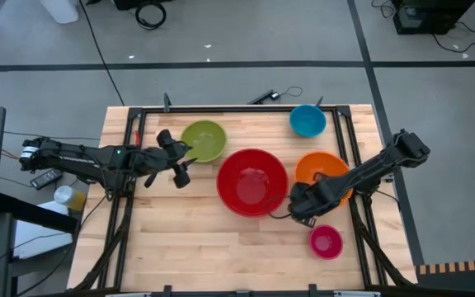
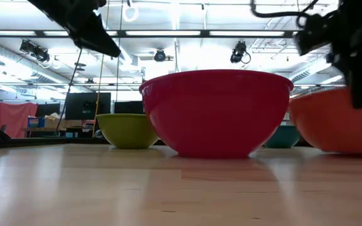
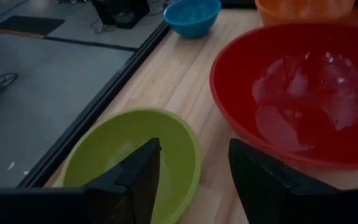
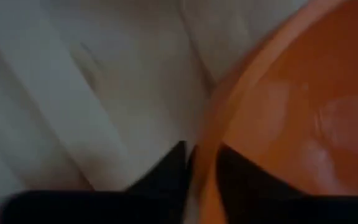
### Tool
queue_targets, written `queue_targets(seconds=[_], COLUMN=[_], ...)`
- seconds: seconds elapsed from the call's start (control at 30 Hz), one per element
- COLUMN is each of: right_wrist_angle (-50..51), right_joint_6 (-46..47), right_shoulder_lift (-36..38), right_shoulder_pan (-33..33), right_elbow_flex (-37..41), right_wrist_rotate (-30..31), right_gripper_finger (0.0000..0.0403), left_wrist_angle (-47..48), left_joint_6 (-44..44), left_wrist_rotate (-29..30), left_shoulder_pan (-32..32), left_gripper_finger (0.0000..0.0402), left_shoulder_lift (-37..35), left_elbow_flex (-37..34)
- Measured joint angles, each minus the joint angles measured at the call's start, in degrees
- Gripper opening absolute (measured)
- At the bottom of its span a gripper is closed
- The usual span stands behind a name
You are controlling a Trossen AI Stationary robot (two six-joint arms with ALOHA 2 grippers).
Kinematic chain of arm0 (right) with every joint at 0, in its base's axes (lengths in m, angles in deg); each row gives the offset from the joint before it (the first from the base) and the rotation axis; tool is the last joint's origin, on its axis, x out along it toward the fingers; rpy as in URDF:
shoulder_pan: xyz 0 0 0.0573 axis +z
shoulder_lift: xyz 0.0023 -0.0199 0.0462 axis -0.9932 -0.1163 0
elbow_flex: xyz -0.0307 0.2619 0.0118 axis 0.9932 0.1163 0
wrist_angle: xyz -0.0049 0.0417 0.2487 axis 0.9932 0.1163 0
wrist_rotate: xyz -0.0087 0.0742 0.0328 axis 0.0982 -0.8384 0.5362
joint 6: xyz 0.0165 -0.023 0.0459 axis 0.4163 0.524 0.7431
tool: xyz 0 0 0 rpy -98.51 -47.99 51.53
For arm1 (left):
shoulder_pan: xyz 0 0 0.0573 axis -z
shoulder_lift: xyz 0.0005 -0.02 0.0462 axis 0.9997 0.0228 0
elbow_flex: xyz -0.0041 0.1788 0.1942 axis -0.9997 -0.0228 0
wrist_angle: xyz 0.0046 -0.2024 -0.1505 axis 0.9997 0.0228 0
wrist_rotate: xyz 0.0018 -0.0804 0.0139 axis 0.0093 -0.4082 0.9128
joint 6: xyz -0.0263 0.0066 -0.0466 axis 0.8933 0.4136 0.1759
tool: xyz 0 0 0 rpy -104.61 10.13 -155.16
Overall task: Nest bowls inside each other
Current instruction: Stack the orange bowl on the red bowl
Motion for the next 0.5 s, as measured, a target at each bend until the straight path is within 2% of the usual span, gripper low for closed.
queue_targets(seconds=[0.03, 0.07, 0.23, 0.37, 0.5], right_wrist_angle=[1.29, 3.04, 7.26, 8.68, 2.75], right_joint_6=[1.67, 2.01, 4.68, 0.69, -8.09], right_shoulder_lift=[1.24, 2.54, 9.92, 13.69, 13.86], right_shoulder_pan=[0.29, 0.55, 1.1, 0.43, -0.94], right_elbow_flex=[-0.07, -0.12, -0.89, -4.37, -7.7], right_wrist_rotate=[-0.49, -0.46, 4.63, 14.3, 25.1], right_gripper_finger=[0.0034, 0.0023, 0.0031, 0.0021, 0.0021], left_wrist_angle=[0.49, 0.73, 0.47, 0.46, 0.45], left_joint_6=[0.02, 0.02, 0.07, -0.77, -3.18], left_wrist_rotate=[0.02, 0.02, 0.04, 0.07, 0.91], left_shoulder_pan=[0.0, -0.02, -0.33, -0.33, -0.33], left_gripper_finger=[0.0194, 0.0194, 0.0194, 0.0194, 0.0194], left_shoulder_lift=[0.0, 0.02, 0.0, 0.0, 0.0], left_elbow_flex=[0.0, 0.0, 0.0, 0.0, 0.0])
